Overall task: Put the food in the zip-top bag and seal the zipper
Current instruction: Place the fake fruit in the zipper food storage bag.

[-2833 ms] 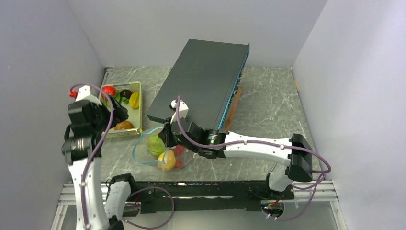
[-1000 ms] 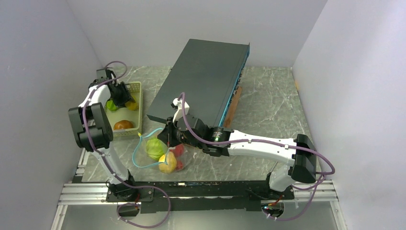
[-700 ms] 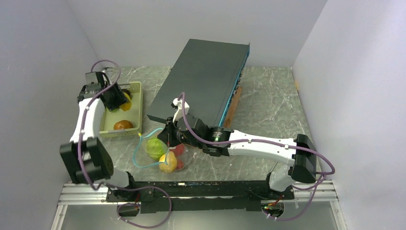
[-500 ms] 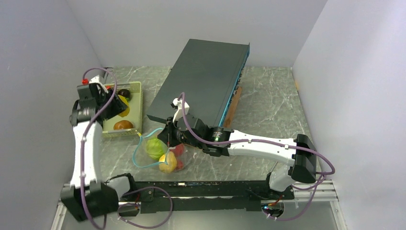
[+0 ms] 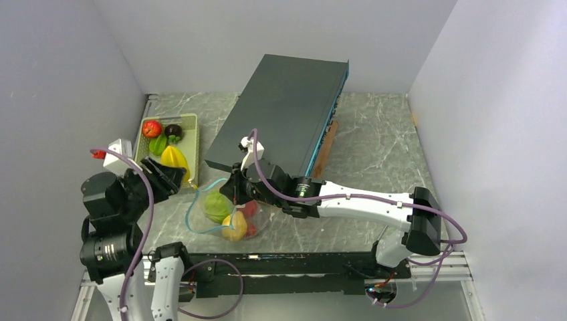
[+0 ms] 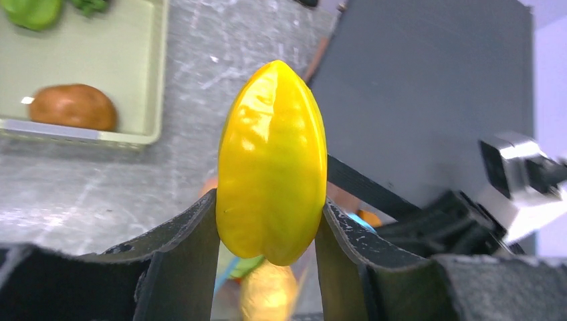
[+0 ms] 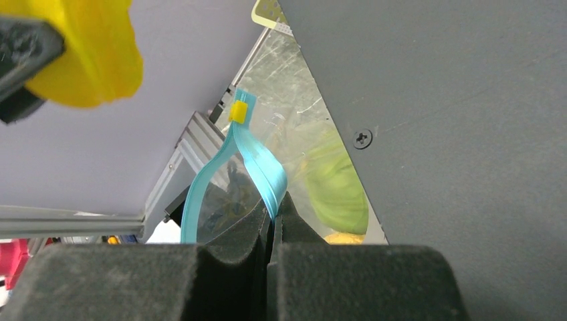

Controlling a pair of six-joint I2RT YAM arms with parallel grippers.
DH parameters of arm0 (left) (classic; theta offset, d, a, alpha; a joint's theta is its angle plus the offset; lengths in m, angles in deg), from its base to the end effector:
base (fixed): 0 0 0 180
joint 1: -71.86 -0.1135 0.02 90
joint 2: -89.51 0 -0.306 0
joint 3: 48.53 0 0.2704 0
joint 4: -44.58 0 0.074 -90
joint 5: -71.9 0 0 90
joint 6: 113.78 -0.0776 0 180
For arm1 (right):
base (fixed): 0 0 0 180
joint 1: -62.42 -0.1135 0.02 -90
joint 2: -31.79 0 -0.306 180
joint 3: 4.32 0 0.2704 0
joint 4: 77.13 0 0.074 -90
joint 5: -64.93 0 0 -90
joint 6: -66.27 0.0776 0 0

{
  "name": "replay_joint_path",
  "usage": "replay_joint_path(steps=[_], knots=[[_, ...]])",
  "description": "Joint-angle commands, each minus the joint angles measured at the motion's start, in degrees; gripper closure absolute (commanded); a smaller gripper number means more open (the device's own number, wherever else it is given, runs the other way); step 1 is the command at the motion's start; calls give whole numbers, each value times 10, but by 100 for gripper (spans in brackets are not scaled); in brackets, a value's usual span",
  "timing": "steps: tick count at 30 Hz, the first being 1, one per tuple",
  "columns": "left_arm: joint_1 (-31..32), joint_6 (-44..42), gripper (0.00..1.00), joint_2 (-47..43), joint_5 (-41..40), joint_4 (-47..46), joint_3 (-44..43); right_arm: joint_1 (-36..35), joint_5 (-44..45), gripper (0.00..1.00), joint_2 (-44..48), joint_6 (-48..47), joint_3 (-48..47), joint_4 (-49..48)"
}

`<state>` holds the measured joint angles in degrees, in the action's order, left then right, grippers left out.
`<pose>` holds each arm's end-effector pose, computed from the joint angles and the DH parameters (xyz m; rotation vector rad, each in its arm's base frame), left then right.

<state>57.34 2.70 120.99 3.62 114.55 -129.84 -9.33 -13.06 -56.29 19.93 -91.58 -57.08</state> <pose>0.0756 -0.0101 0.4296 -0.4295 1.8800 -0.5038 0.1469 0.3940 0.3621 -0.3615 2.0711 1.1034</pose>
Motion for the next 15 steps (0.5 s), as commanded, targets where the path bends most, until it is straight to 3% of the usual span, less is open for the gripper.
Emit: replay_joint_path(steps=[1,7,15], knots=[[0,78,77,-43,111,-4,26,40,58,100,-19,2,-14,18],[0,176,81,-112,195,-75,119,41,55,100,-29,3,-25,22],[0,134,84,-114,178,33,89,40,58,100,-31,3,-28,15]])
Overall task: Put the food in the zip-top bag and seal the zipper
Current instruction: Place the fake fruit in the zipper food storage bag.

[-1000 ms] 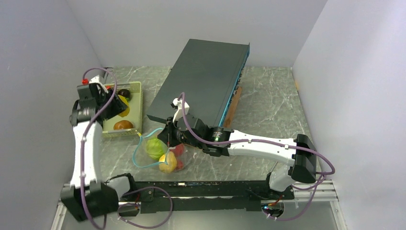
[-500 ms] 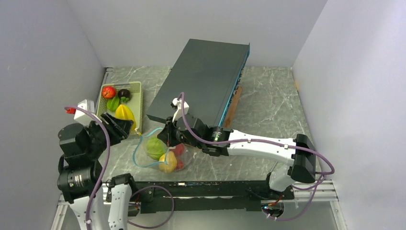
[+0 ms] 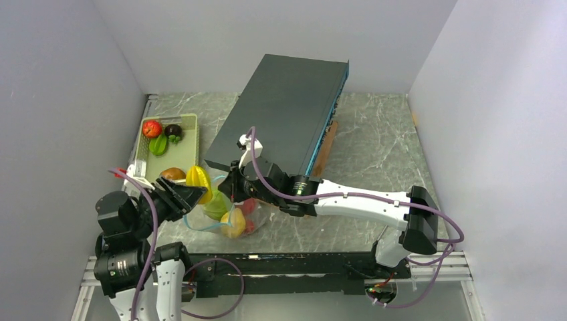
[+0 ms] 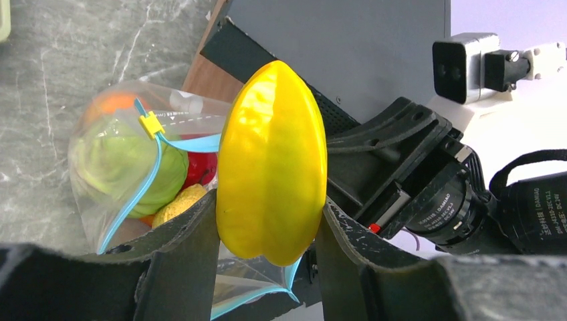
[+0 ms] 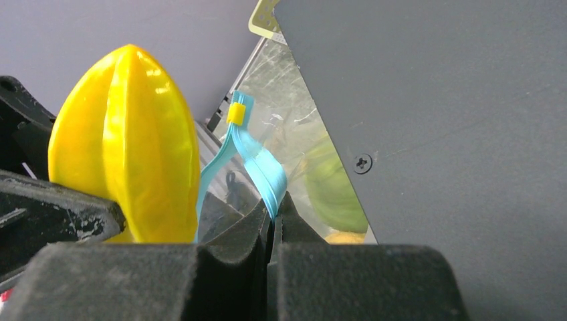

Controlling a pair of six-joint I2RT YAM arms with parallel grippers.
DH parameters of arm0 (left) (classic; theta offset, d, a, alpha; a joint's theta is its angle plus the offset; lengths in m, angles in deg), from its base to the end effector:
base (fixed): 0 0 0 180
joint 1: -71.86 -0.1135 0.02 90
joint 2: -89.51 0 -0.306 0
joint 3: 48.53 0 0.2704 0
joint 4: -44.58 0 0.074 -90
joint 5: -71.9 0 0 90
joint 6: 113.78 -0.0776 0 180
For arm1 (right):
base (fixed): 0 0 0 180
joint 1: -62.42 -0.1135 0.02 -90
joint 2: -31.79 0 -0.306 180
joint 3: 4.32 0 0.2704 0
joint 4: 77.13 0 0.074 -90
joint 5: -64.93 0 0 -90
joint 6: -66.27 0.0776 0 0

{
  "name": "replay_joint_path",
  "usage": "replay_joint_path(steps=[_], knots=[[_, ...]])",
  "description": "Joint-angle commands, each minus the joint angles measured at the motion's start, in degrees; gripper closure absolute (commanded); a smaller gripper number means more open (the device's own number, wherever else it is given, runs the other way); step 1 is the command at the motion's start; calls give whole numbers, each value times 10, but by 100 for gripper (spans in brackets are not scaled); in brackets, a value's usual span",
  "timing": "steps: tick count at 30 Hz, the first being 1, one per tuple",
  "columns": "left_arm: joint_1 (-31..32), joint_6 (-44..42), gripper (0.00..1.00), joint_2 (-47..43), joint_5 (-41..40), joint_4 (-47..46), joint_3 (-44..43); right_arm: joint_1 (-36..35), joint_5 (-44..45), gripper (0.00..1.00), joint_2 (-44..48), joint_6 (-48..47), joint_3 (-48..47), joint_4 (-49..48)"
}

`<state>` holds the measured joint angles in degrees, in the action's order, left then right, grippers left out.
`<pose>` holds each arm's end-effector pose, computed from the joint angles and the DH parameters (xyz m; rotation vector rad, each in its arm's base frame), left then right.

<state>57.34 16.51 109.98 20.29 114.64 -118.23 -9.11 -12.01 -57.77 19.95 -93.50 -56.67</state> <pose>0.0468 -0.0376 0.3774 -0.4726 1.9086 -0.9428 0.1522 0.4003 0.3645 -0.3425 2.0659 1.0871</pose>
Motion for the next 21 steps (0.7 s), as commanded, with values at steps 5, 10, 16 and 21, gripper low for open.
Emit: replay_joint_path(steps=[5,10,16,21], knots=[[-2,-21,85,-17,25,43,20,38,43,100,-16,4,-10,13],[-1,-34,83,-44,78,42,70,37,47,100,-13,2,-8,13],[-1,-57,81,-49,67,80,66,38,40,100,-17,4,-7,11],[-1,-42,80,-55,95,57,83,38,43,100,-15,3,-7,13]])
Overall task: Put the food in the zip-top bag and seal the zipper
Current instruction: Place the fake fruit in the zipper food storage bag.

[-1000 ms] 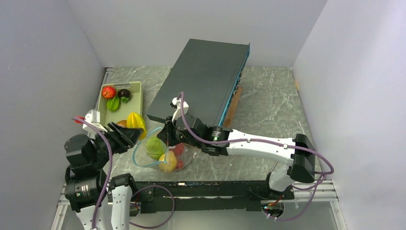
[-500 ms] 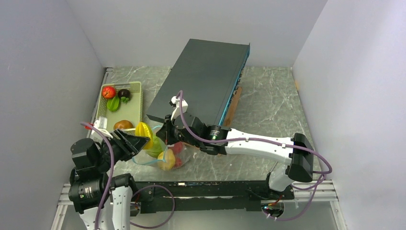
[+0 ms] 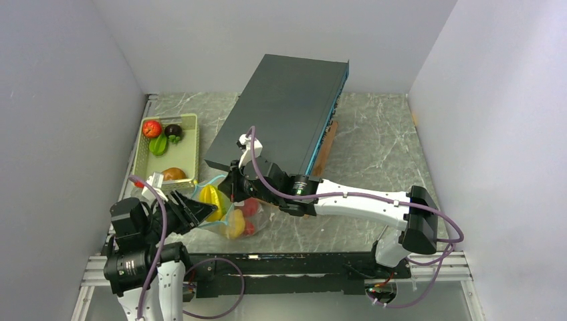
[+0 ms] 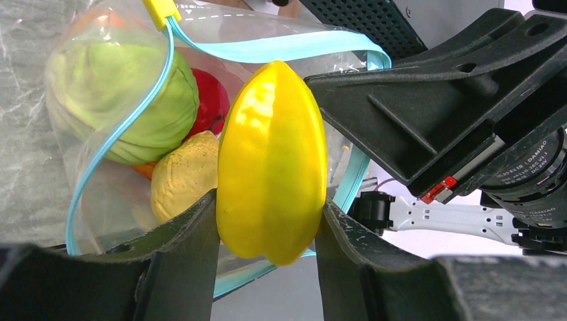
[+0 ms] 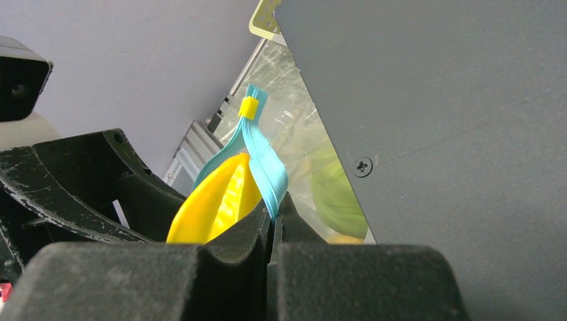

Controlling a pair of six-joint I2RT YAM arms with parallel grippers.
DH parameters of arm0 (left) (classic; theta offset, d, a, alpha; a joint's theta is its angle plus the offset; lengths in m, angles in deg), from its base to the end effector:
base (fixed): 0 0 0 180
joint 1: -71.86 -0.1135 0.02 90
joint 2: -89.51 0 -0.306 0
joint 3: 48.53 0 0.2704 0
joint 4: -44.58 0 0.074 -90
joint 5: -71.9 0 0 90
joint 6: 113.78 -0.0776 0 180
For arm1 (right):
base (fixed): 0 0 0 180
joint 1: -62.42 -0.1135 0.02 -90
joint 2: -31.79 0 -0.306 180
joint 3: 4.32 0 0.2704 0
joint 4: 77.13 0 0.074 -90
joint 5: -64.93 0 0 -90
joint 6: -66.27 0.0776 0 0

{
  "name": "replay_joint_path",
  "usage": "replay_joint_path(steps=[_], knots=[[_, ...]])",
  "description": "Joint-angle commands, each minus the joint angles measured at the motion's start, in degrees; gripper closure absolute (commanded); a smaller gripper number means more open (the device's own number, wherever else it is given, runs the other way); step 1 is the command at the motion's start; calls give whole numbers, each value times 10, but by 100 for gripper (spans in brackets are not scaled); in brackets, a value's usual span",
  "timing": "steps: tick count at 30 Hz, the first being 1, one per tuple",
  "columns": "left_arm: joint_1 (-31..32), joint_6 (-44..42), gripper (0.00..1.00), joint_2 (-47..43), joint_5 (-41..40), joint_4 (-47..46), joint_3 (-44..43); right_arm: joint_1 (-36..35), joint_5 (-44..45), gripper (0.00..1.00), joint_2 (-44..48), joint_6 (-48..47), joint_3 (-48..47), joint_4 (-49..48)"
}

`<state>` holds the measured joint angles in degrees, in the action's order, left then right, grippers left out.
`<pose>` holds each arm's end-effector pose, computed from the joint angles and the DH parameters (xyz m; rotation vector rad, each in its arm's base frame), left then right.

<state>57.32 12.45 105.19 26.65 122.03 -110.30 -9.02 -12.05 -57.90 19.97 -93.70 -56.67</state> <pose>0.0361 -0.0471 0.3238 -0.4521 2.0619 -1.0488 0.1530 0.4008 0.3650 -0.3406 2.0651 1.0879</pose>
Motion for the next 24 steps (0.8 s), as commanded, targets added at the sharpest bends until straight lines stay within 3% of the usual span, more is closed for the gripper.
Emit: replay_joint_path(steps=[1,5,10,17,22,24], knots=[[-1,-4,79,-5,29,-14,3,37,45,100,-12,3,-5,14],[0,3,78,0,40,-30,16,36,46,100,-7,2,-1,9],[0,18,70,10,37,-59,29,37,41,100,-7,4,0,8],[3,14,38,20,6,-53,30,36,46,100,0,1,-1,9],[9,4,22,26,-6,-45,18,37,46,100,-1,1,-2,9],[10,0,20,27,-11,-40,12,36,45,100,-2,0,-3,10]])
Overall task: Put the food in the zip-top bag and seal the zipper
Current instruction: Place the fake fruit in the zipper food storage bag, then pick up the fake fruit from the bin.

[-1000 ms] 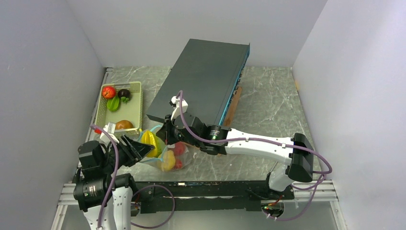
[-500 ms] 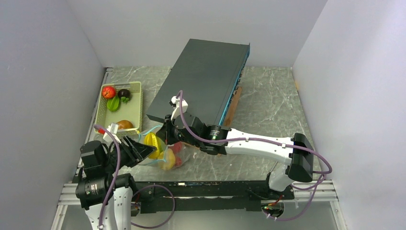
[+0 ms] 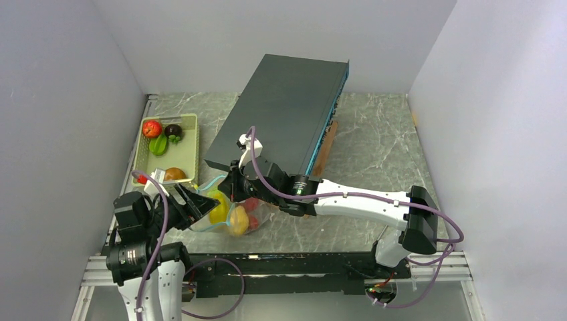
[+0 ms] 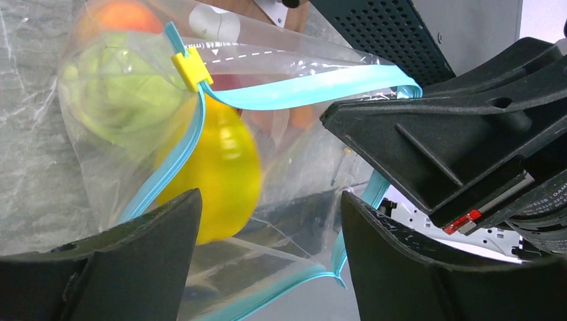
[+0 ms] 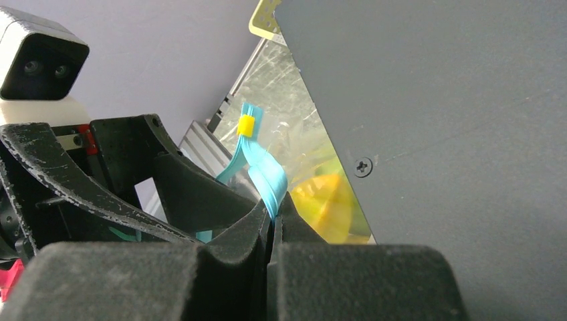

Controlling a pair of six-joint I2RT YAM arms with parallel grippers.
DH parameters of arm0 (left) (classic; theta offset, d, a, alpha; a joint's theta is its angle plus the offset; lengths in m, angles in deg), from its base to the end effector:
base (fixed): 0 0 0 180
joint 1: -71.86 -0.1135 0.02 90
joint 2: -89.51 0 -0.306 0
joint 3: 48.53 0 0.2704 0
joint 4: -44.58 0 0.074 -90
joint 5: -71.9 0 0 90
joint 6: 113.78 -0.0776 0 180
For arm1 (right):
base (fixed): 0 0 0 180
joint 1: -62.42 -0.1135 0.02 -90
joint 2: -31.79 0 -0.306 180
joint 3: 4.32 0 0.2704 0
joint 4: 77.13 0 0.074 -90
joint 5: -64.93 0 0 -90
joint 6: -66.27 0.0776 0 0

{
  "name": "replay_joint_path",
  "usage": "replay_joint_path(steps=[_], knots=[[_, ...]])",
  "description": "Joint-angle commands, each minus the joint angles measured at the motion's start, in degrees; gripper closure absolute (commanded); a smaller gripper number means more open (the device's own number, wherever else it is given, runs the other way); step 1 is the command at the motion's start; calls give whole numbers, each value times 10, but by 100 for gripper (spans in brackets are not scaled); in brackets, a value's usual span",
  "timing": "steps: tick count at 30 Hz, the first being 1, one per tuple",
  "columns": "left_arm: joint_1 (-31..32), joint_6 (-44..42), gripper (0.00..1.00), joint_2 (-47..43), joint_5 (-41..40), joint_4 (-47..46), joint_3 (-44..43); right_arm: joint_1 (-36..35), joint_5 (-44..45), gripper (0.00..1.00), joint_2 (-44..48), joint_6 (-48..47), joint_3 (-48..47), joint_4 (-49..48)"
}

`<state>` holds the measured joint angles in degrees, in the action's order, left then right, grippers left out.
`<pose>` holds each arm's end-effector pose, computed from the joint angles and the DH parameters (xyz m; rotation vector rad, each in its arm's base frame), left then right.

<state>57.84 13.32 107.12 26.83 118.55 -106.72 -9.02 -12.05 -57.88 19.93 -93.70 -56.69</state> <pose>0.0534 -0.0432 0.3110 -0.4831 2.0917 -1.0747 0.1530 0.4007 0.3652 -0.3411 2.0643 1.0881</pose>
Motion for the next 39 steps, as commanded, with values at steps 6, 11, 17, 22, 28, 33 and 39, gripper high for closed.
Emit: replay_joint_path(steps=[6,11,17,22,28,33,39], knots=[[5,-19,20,9,-38,9,-53,37,46,100,1,1,2,9],[5,-48,21,21,-100,36,-102,37,46,100,2,0,5,8],[6,-91,20,62,-218,66,-172,37,46,100,6,1,13,5],[8,-123,17,111,-314,38,-183,37,42,100,9,2,17,3],[8,-162,16,197,-408,-40,-170,37,44,100,15,1,23,4],[8,-191,15,290,-471,-131,-162,38,42,100,15,1,23,2],[7,-229,13,417,-521,-268,-138,38,35,100,13,3,24,0]])
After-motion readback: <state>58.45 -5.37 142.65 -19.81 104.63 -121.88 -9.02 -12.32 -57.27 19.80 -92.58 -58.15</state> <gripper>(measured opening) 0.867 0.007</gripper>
